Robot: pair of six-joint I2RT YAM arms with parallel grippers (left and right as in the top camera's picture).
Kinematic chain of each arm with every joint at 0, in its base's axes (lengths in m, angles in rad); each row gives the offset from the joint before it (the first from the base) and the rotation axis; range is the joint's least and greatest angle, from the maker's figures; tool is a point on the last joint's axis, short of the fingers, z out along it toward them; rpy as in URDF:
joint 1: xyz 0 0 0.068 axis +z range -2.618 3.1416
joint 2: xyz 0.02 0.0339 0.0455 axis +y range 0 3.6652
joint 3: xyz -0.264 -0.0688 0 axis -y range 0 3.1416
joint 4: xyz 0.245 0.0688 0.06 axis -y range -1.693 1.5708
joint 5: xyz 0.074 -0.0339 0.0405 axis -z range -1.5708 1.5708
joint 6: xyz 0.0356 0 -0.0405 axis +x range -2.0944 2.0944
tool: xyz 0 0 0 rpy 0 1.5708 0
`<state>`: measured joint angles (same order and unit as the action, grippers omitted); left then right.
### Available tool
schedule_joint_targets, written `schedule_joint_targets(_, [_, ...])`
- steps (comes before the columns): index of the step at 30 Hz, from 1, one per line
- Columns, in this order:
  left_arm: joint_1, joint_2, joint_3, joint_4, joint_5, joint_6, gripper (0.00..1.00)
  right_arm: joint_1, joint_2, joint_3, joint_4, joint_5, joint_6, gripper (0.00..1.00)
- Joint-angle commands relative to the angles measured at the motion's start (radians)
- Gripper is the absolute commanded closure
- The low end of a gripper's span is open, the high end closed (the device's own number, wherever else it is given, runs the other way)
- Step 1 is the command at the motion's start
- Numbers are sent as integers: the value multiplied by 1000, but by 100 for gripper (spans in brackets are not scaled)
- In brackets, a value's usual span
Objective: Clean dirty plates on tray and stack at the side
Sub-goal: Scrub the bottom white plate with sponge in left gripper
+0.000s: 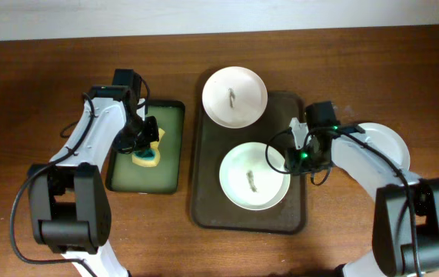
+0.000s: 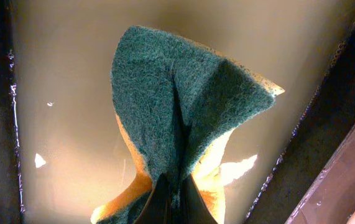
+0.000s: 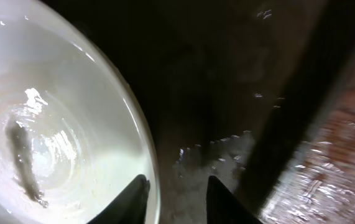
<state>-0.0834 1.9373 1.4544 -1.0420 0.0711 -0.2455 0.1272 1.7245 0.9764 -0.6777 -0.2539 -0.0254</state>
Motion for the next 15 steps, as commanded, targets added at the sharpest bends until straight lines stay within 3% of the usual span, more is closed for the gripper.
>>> schedule_joint_targets(1, [8,-31,1,4,10,17,100,7,27,8,24,-78,-19,79])
schedule_joint_targets(3, [8,-31,1,6,10,17,100,10,37,8,43,-45,25,91])
schedule_joint_targets(4, [8,-31,1,6,10,17,100,10,36,9,49,10,113,96])
schedule_joint_targets(7, [2,-30,-3,20,-72,16,100,10,36,9,52,82,275,96])
schedule_joint_targets(10, [-29,-30,-83,146,-147,16,100,10,36,9,54,82,282,96])
schedule_joint_targets(15, [-43,-30,-331,423,-76,12,100,10,36,9,53,79,266,96])
